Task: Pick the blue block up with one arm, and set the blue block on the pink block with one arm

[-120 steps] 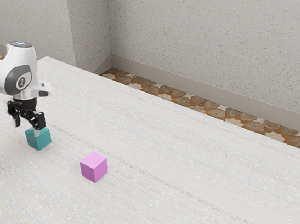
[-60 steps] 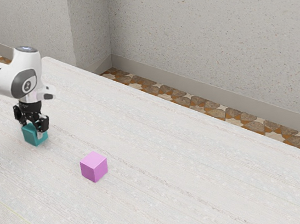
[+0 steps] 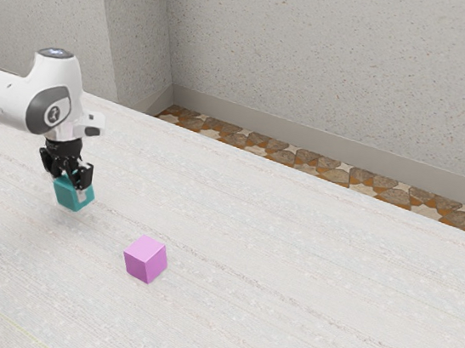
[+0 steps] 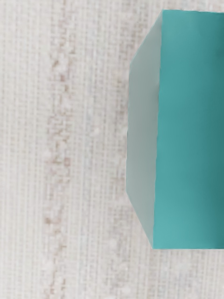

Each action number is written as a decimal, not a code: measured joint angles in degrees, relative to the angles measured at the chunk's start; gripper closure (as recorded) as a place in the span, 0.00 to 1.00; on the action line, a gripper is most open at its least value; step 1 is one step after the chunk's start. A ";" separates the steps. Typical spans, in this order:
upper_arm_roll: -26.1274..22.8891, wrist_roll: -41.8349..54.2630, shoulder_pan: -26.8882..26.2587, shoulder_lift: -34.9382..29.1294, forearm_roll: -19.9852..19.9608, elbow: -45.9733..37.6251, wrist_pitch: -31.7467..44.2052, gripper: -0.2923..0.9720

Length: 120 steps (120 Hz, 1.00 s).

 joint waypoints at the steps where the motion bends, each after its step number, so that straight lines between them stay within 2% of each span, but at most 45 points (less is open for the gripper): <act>1: -0.17 -0.05 -0.01 -0.12 -0.03 -0.07 -0.13 0.57; 51: -11.47 -3.32 0.07 -2.51 -1.76 -0.55 -3.21 0.61; 61: -13.48 -4.30 0.07 -2.72 -1.86 -1.58 -3.77 0.54; 72: -15.63 -5.30 0.08 -4.59 -2.15 -3.56 -4.28 0.52; 95: -18.66 -7.23 -0.22 -5.80 -2.50 -5.14 -4.78 0.51; 120: -19.59 -8.98 -0.44 -5.93 -2.54 -7.83 -4.62 0.51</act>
